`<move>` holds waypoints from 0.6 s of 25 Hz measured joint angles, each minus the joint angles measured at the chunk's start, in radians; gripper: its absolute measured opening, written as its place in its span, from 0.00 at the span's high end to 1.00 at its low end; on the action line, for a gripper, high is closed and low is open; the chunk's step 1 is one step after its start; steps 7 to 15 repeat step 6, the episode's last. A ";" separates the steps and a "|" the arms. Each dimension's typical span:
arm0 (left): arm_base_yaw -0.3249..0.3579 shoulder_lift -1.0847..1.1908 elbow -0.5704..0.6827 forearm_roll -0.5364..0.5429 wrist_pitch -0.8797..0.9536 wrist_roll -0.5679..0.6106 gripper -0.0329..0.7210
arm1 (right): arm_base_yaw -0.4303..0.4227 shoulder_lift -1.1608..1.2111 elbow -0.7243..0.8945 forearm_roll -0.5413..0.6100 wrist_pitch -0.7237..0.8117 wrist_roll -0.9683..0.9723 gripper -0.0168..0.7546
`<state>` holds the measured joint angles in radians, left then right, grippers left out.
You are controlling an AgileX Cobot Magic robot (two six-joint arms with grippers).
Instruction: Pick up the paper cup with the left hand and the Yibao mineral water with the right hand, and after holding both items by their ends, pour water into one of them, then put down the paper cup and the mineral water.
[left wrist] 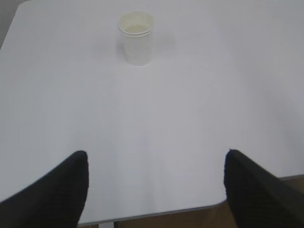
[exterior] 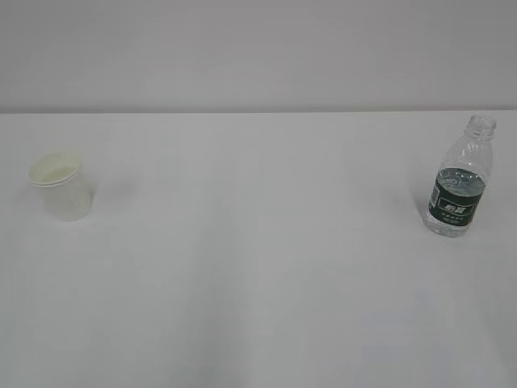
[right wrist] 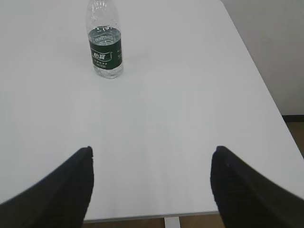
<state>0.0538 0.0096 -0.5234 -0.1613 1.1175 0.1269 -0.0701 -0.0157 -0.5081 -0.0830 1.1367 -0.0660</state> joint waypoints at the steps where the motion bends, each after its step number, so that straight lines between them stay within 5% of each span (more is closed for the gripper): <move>1: 0.000 0.000 0.000 0.000 0.000 0.000 0.11 | 0.000 0.000 0.000 0.000 0.000 0.000 0.23; 15: 0.000 0.000 0.000 0.000 0.000 0.000 0.12 | 0.000 0.000 0.000 0.000 0.000 0.000 0.24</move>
